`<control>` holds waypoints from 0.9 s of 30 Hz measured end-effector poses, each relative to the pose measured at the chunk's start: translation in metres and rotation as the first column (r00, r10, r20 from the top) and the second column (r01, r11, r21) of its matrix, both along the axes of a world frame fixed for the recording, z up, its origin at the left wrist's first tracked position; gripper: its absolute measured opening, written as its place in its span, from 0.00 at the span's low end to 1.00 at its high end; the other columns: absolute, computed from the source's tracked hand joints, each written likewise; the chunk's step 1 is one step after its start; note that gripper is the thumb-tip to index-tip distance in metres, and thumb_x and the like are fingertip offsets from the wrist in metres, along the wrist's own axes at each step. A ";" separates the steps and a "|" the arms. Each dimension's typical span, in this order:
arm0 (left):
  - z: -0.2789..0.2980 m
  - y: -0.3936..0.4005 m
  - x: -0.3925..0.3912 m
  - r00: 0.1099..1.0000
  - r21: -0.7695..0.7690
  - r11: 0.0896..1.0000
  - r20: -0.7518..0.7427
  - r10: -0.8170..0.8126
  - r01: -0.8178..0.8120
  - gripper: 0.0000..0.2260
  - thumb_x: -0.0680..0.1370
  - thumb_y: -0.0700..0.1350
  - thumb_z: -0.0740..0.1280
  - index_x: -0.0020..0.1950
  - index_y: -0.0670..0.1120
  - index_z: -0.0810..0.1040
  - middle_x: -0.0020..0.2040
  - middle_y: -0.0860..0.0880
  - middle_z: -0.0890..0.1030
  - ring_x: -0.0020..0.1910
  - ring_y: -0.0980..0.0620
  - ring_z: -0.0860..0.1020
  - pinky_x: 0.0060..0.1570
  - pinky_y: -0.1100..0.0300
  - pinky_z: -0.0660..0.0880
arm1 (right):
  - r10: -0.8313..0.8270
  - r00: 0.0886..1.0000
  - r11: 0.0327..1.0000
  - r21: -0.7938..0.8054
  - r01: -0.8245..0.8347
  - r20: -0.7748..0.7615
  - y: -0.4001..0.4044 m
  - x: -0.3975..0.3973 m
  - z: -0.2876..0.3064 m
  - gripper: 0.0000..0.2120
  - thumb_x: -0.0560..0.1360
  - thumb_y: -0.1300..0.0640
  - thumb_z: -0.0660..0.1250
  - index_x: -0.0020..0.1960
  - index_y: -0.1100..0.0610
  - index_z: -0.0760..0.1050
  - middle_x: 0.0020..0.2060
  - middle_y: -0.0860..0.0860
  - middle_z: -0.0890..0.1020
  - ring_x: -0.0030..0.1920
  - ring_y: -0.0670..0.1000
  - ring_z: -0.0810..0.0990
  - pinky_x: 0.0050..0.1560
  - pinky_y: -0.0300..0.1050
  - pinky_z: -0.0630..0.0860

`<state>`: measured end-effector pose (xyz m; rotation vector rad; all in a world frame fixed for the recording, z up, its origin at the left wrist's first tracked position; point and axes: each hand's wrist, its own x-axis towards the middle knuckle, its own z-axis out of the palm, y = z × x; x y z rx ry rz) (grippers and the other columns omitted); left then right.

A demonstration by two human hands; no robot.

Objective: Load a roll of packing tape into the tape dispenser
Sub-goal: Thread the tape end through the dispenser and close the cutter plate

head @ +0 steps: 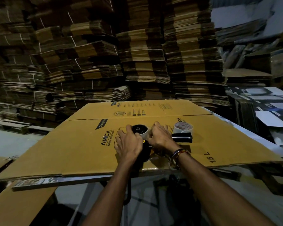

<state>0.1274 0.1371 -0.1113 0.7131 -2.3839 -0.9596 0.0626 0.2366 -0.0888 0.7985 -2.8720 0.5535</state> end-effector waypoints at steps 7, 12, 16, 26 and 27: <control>0.000 0.001 -0.003 1.000 -0.014 1.000 -0.003 0.025 -0.025 0.15 0.81 0.48 0.57 0.67 0.50 0.66 0.69 0.42 0.65 0.68 0.39 0.65 0.68 0.39 0.63 | 0.081 0.997 0.996 -0.026 -0.081 0.005 0.012 0.000 -0.004 0.07 0.76 0.58 0.64 0.50 0.58 0.79 0.61 0.52 0.69 0.63 0.57 0.66 0.61 0.52 0.66; -0.001 0.002 -0.003 1.000 -0.035 0.999 -0.005 0.028 -0.029 0.14 0.81 0.48 0.58 0.66 0.50 0.67 0.68 0.42 0.66 0.67 0.39 0.66 0.67 0.39 0.64 | 0.211 0.976 0.976 -0.032 -0.213 -0.061 0.027 0.015 -0.005 0.03 0.73 0.59 0.67 0.40 0.53 0.76 0.69 0.49 0.67 0.66 0.55 0.62 0.64 0.56 0.69; -0.001 0.002 -0.004 0.999 -0.036 0.999 -0.009 0.040 -0.040 0.14 0.81 0.48 0.58 0.66 0.49 0.67 0.69 0.42 0.66 0.68 0.40 0.66 0.67 0.40 0.64 | 0.254 0.964 0.965 -0.041 -0.258 -0.081 0.036 0.028 -0.006 0.09 0.70 0.60 0.69 0.34 0.50 0.75 0.72 0.45 0.64 0.70 0.51 0.57 0.68 0.58 0.66; -0.002 0.004 -0.004 0.998 -0.047 0.997 -0.036 0.058 -0.059 0.13 0.81 0.48 0.58 0.66 0.49 0.68 0.68 0.43 0.66 0.66 0.41 0.67 0.65 0.43 0.63 | 0.240 0.969 0.955 -0.166 -0.246 -0.057 0.067 0.047 -0.018 0.08 0.72 0.60 0.70 0.34 0.59 0.79 0.72 0.47 0.66 0.69 0.51 0.65 0.60 0.46 0.67; -0.001 0.004 -0.004 0.998 -0.047 0.997 -0.037 0.057 -0.058 0.14 0.81 0.48 0.58 0.66 0.49 0.68 0.68 0.43 0.66 0.66 0.41 0.67 0.66 0.43 0.63 | 0.243 0.969 0.950 -0.187 -0.248 -0.050 0.070 0.050 -0.019 0.09 0.72 0.60 0.71 0.33 0.58 0.79 0.72 0.46 0.66 0.69 0.50 0.67 0.60 0.46 0.68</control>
